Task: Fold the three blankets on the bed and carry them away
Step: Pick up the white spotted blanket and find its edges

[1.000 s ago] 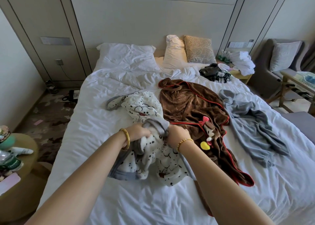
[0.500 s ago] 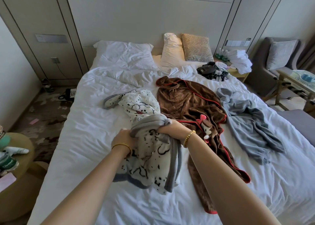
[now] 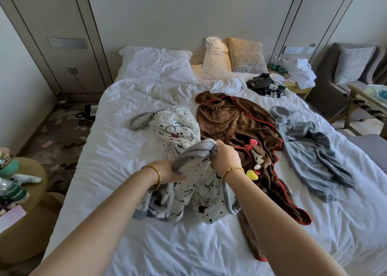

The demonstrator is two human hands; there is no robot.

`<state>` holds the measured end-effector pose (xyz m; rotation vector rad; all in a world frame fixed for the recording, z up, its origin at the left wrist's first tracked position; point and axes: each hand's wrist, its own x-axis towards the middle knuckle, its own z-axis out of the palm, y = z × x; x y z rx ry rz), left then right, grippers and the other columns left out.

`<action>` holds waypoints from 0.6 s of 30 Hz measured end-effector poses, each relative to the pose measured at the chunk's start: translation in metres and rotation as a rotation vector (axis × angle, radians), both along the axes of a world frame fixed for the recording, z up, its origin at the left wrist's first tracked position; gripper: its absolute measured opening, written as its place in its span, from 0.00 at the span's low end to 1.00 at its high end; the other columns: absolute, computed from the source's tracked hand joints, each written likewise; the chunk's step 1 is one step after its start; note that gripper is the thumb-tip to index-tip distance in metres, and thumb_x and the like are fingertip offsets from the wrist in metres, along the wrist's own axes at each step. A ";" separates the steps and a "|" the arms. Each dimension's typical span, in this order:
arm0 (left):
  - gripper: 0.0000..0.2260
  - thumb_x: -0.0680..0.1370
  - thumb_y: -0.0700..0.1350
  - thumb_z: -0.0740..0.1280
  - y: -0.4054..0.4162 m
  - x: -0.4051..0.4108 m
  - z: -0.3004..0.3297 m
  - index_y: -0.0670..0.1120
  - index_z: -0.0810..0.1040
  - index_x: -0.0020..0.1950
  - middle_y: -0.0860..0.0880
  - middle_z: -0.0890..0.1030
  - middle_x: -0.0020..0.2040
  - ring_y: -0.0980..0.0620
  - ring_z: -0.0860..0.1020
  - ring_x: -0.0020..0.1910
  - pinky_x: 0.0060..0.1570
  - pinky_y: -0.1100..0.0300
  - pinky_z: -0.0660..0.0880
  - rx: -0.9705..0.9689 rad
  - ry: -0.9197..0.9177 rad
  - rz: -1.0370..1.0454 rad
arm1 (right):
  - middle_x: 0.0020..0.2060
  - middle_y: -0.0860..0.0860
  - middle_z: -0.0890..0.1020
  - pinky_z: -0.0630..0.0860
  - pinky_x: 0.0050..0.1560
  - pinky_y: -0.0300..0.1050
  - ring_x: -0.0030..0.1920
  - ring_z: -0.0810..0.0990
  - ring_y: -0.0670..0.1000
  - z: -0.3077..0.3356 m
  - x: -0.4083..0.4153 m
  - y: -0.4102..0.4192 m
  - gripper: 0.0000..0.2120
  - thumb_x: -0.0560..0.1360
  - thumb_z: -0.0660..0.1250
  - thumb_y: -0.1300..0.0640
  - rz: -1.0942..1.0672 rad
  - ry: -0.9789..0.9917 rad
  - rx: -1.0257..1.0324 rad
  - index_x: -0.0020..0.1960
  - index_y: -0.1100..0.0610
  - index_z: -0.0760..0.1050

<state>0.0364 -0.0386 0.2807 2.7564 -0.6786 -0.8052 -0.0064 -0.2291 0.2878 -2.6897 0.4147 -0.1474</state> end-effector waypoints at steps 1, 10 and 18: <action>0.25 0.72 0.61 0.64 0.000 -0.002 -0.004 0.51 0.69 0.66 0.48 0.78 0.59 0.49 0.76 0.50 0.46 0.59 0.70 0.067 0.054 -0.027 | 0.40 0.55 0.78 0.74 0.39 0.48 0.41 0.78 0.59 -0.005 -0.001 0.003 0.02 0.73 0.59 0.59 0.016 -0.019 0.003 0.44 0.56 0.65; 0.13 0.79 0.46 0.53 0.001 0.006 -0.061 0.47 0.73 0.57 0.43 0.76 0.55 0.43 0.73 0.58 0.49 0.53 0.73 0.095 -0.272 0.446 | 0.45 0.54 0.81 0.68 0.35 0.41 0.38 0.75 0.53 -0.071 -0.006 0.002 0.09 0.75 0.57 0.54 0.074 0.422 -0.135 0.47 0.56 0.74; 0.15 0.78 0.37 0.57 -0.050 0.069 0.038 0.39 0.73 0.64 0.39 0.76 0.63 0.43 0.75 0.61 0.58 0.56 0.70 -0.562 -0.061 0.787 | 0.65 0.61 0.73 0.68 0.63 0.45 0.65 0.71 0.59 0.026 0.084 0.007 0.18 0.79 0.55 0.60 -0.152 0.088 0.556 0.67 0.63 0.69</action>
